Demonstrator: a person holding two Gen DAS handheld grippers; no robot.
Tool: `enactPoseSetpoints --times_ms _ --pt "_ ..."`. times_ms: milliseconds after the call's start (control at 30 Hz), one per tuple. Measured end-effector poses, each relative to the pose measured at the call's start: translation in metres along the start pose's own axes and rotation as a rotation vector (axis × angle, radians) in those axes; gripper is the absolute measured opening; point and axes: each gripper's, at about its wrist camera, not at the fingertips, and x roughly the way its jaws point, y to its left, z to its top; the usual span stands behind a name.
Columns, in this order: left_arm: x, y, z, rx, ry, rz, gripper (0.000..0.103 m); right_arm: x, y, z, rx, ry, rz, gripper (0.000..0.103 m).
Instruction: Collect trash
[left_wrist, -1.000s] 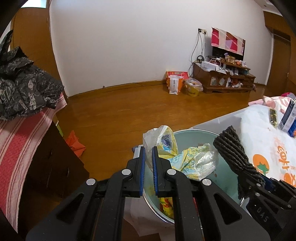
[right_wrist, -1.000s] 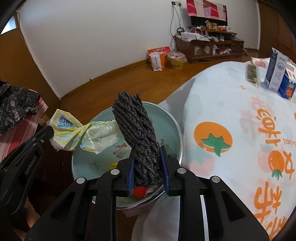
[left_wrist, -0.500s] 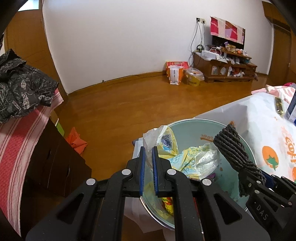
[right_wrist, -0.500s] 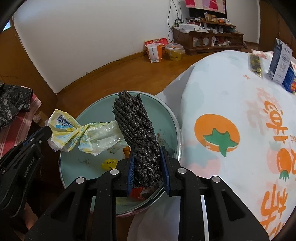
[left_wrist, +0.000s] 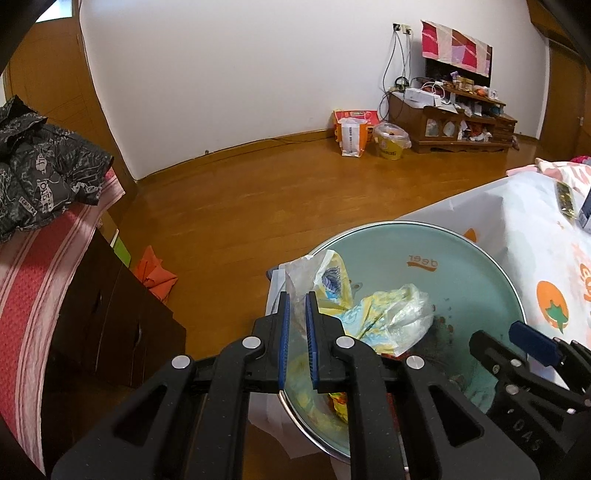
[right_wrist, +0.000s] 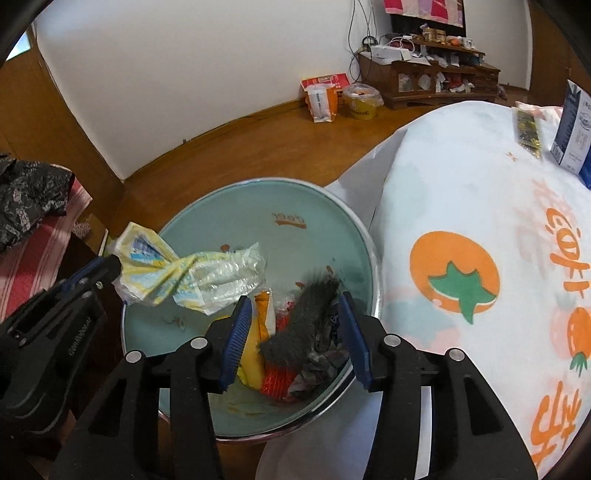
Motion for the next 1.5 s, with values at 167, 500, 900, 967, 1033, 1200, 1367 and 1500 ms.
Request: enactPoseSetpoints --times_ms 167,500,900,967,1033,1200,1367,1500 --pt "-0.003 -0.005 0.002 0.013 -0.003 -0.003 0.011 -0.024 -0.01 0.002 0.027 -0.069 -0.026 0.052" --pt "-0.018 -0.017 -0.003 0.028 -0.006 -0.012 0.07 -0.057 -0.039 -0.011 0.105 -0.166 -0.136 0.08" --pt "-0.039 -0.02 -0.032 0.063 0.044 -0.016 0.088 -0.076 -0.044 -0.037 0.105 -0.144 -0.138 0.092" --pt "-0.046 -0.019 -0.039 0.074 0.037 -0.007 0.089 -0.081 -0.042 -0.041 0.096 -0.145 -0.141 0.092" --pt "-0.053 -0.018 -0.045 0.076 0.035 -0.013 0.089 -0.087 -0.043 -0.046 0.103 -0.15 -0.136 0.092" --pt "-0.078 -0.017 -0.058 0.092 0.003 -0.025 0.093 -0.107 -0.044 -0.057 0.117 -0.167 -0.121 0.093" --pt "-0.108 -0.013 -0.061 0.094 -0.068 -0.035 0.096 -0.132 -0.036 -0.066 0.095 -0.215 -0.131 0.094" --pt "-0.13 -0.009 -0.061 0.105 -0.128 -0.031 0.096 -0.156 -0.029 -0.07 0.076 -0.27 -0.15 0.095"
